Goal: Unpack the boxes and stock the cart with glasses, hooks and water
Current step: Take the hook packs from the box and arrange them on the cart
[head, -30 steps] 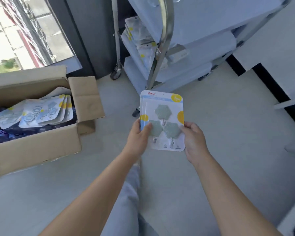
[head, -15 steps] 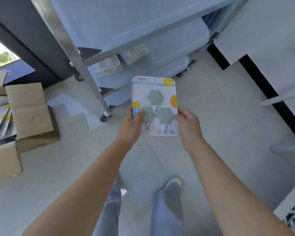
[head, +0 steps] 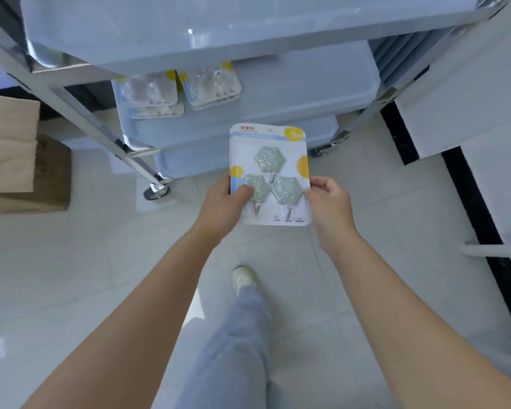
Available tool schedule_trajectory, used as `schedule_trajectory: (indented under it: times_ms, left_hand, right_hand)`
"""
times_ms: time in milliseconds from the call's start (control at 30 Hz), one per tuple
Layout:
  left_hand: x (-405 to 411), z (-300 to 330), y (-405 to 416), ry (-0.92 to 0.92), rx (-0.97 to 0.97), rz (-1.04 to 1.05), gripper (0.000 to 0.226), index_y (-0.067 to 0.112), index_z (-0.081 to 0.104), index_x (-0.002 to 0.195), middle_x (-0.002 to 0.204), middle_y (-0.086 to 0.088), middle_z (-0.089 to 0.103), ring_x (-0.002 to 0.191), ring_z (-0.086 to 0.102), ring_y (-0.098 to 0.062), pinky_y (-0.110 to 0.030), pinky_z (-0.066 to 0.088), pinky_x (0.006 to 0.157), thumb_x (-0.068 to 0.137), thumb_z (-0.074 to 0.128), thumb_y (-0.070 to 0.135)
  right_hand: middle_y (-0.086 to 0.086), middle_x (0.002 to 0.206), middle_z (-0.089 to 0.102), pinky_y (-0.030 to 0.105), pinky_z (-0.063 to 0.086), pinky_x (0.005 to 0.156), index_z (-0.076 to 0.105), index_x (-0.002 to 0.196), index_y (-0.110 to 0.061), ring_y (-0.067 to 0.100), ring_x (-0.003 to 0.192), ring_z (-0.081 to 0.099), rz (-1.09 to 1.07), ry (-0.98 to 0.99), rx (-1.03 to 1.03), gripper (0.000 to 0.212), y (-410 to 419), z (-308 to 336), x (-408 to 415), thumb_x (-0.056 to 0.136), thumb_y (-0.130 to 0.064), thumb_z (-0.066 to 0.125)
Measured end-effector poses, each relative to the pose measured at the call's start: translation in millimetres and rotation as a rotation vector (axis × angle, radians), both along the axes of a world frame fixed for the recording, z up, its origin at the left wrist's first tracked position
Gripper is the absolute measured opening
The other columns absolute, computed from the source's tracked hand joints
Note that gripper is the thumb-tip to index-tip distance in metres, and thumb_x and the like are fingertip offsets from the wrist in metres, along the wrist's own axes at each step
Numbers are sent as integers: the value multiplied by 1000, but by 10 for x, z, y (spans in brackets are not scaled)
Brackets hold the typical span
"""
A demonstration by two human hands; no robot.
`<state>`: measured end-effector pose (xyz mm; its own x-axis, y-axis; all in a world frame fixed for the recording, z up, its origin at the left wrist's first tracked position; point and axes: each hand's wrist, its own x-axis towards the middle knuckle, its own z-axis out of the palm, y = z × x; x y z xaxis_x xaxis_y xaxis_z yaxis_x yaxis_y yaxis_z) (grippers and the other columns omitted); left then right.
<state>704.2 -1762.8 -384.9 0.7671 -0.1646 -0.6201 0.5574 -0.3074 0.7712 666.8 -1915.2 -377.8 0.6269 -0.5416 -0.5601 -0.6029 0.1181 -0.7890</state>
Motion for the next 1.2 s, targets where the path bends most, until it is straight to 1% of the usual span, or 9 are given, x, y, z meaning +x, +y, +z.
schedule_trajectory:
  times_ms: [100, 200, 367, 533, 667, 767, 867, 967, 1200]
  left_hand:
    - [316, -212, -289, -65, 60, -9, 40, 1, 56, 88, 81, -7, 47, 67, 41, -17, -26, 34, 59, 70, 51, 36]
    - [575, -526, -544, -87, 130, 16, 26, 8, 51, 86, 96, -17, 46, 69, 43, -20, -28, 34, 57, 82, 56, 33]
    - [890, -979, -879, -256, 261, 19, 57, 21, 31, 142, 121, -8, 50, 109, 51, -24, -38, 44, 93, 92, 54, 35]
    - [1264, -1399, -1164, -541, 395, 46, 48, 24, 35, 139, 113, -6, 58, 105, 53, -26, -33, 42, 85, 94, 48, 37]
    - [1677, -1598, -1273, -688, 479, 91, 44, 20, 41, 139, 128, -7, 54, 120, 46, -24, -27, 32, 87, 99, 40, 38]
    - [1890, -1690, -1306, -846, 522, 71, 48, 8, 51, 124, 120, -13, 59, 115, 49, -28, -30, 32, 84, 99, 33, 45]
    - [2024, -1800, -1303, -837, 647, -46, 75, 6, 50, 118, 105, -12, 60, 106, 51, -31, -34, 36, 81, 80, 44, 71]
    - [2057, -1897, -1260, -844, 774, -120, 73, 13, 46, 99, 78, 0, 50, 87, 49, -24, -31, 33, 68, 63, 56, 76]
    - [2169, -1840, -1258, -817, 1127, -242, 83, 7, 51, 104, 102, -12, 60, 88, 50, -26, -30, 36, 68, 68, 45, 81]
  right_hand:
    - [-6, 83, 62, 14, 45, 62, 58, 100, -12, 5, 71, 57, 7, -31, 13, 18, -289, -224, 305, 89, 0, 50]
    - [-5, 84, 63, 14, 46, 64, 58, 99, -12, 6, 74, 59, 36, -56, 16, 16, -544, -478, 572, 90, 0, 51]
    - [-9, 85, 63, 15, 47, 71, 58, 92, -18, 4, 77, 59, 140, -142, -9, 17, -956, -906, 1009, 90, -3, 52]
    - [-14, 76, 58, 4, 42, 58, 56, 79, -24, -2, 68, 54, 287, -302, -118, 20, -1277, -1365, 1634, 90, -6, 55]
    - [-7, 71, 57, 20, 48, 60, 57, 78, -18, 12, 67, 54, 397, -367, -236, 16, -1400, -1533, 2173, 87, -6, 55]
    - [7, 74, 57, 35, 53, 68, 54, 65, -16, 19, 71, 53, 444, -356, -294, 26, -1456, -1627, 2505, 85, 0, 50]
    - [10, 79, 52, 33, 46, 65, 52, 65, -13, 19, 73, 48, 458, -360, -363, 25, -1474, -1783, 2683, 83, 3, 47]
    - [9, 75, 49, 29, 38, 60, 56, 76, -14, 17, 70, 44, 497, -370, -401, 19, -1422, -1925, 2768, 78, 3, 48]
    - [4, 61, 29, 28, 20, 44, 34, 62, -13, 20, 52, 26, 688, -367, -589, 26, -1311, -1928, 2829, 83, -1, 43]
